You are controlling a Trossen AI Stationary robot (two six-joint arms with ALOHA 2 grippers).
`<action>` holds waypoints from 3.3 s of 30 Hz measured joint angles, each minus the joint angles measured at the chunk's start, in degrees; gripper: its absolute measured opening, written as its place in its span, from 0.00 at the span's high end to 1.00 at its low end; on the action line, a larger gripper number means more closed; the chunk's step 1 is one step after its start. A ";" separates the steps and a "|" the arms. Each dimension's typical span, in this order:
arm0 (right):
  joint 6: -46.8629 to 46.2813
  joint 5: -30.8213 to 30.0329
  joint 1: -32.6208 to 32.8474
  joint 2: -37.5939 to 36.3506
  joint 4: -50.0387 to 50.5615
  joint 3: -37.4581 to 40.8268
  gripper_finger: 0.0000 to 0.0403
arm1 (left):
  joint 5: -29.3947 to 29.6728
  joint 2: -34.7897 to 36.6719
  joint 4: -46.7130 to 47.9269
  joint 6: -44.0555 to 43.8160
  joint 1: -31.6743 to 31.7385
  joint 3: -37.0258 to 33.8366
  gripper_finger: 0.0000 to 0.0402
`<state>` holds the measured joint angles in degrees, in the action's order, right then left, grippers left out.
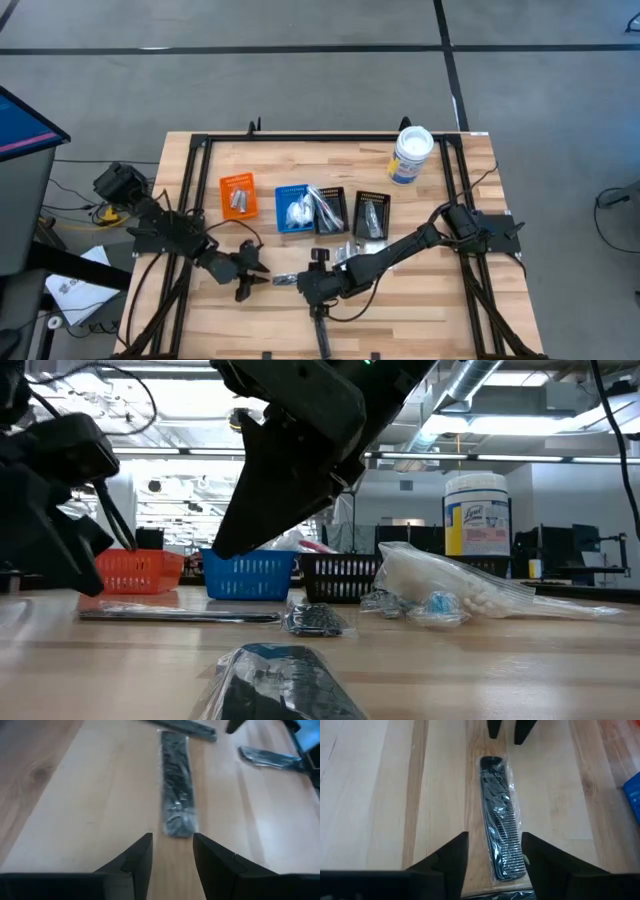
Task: Pick & Place Travel size toiletries
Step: Put the black comb into the right black bin
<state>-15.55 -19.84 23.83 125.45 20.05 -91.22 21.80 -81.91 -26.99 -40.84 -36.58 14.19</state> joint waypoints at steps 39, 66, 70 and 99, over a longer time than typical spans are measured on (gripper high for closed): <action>0.04 0.02 0.11 0.04 0.13 0.00 0.53 | -2.48 -10.62 -12.33 6.16 3.57 0.07 0.71; 0.61 0.02 0.04 0.06 2.48 0.00 0.56 | -2.01 -6.00 -11.63 4.56 3.55 -0.19 1.00; 4.16 -1.13 0.04 0.07 3.72 0.00 0.56 | -1.61 -3.13 -12.00 1.61 3.56 -0.16 1.00; 8.57 -4.54 -0.76 -0.29 0.04 0.02 0.44 | -5.48 -0.33 -7.19 2.66 3.57 -0.06 1.00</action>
<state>-6.98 -24.38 23.07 125.16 20.09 -91.20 16.32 -82.24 -34.19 -38.17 -33.01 14.13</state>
